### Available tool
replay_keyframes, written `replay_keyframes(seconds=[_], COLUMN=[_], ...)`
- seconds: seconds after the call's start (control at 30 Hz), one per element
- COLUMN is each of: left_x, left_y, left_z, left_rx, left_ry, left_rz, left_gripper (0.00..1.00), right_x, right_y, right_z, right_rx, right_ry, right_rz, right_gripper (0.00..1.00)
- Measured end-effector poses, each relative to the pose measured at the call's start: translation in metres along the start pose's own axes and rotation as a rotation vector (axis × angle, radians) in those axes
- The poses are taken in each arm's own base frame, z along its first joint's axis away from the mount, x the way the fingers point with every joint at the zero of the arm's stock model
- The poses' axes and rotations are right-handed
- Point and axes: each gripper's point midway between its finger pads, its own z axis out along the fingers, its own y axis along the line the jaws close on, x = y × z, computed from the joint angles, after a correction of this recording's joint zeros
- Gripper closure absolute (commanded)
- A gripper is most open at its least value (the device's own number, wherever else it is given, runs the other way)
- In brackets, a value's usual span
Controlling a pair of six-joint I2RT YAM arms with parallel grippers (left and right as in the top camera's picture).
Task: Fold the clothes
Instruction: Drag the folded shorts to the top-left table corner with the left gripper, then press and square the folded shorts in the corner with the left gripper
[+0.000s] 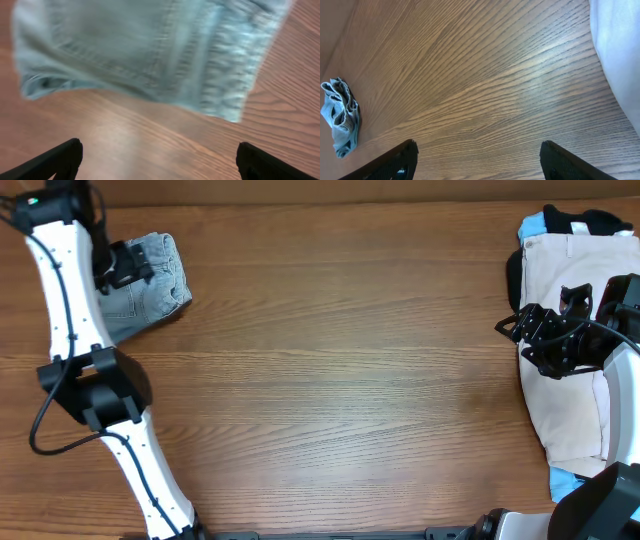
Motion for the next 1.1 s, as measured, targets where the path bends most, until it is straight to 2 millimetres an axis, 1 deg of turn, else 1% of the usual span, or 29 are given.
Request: replay_keyframes(seconds=[0.17, 0.27, 0.33, 0.43, 0.57, 0.67, 0.73, 0.87, 0.93, 1.1], left_x=[-0.008, -0.011, -0.009, -0.002, 0.015, 0.018, 0.018, 0.009, 0.005, -0.032], left_y=[0.030, 0.040, 0.045, 0.051, 0.056, 0.058, 0.058, 0.057, 0.056, 0.054], left_z=[0.001, 0.002, 0.009, 0.029, 0.075, 0.100, 0.113, 0.132, 0.134, 0.138], left_rx=[-0.009, -0.012, -0.017, -0.027, -0.042, -0.044, -0.043, -0.037, -0.034, -0.022], left_ry=[-0.007, -0.014, 0.006, 0.057, 0.147, 0.159, 0.155, 0.106, 0.080, -0.086], left_rz=[-0.066, -0.086, -0.091, -0.097, -0.086, -0.081, -0.078, -0.066, -0.058, -0.046], left_gripper=[0.00, 0.00, 0.00, 0.00, 0.00, 0.00, 0.00, 0.00, 0.00, 0.00], right_x=[0.000, 0.000, 0.001, 0.001, 0.001, 0.002, 0.002, 0.002, 0.002, 0.002], right_y=[0.000, 0.000, 0.000, 0.000, 0.000, 0.000, 0.000, -0.001, 0.000, 0.000], right_z=[0.000, 0.000, 0.000, 0.000, 0.000, 0.000, 0.000, 0.000, 0.000, 0.000], right_rx=[0.000, 0.001, 0.001, 0.002, 0.002, 0.002, 0.002, 0.003, 0.002, 0.002], right_ry=[0.000, 0.002, 0.004, 0.004, 0.005, 0.006, 0.006, 0.007, 0.006, 0.006], right_rz=[-0.002, -0.002, -0.001, 0.000, -0.001, 0.000, 0.000, 0.001, 0.000, 0.000], right_gripper=[0.18, 0.18, 0.18, 0.18, 0.18, 0.18, 0.18, 0.18, 0.18, 0.18])
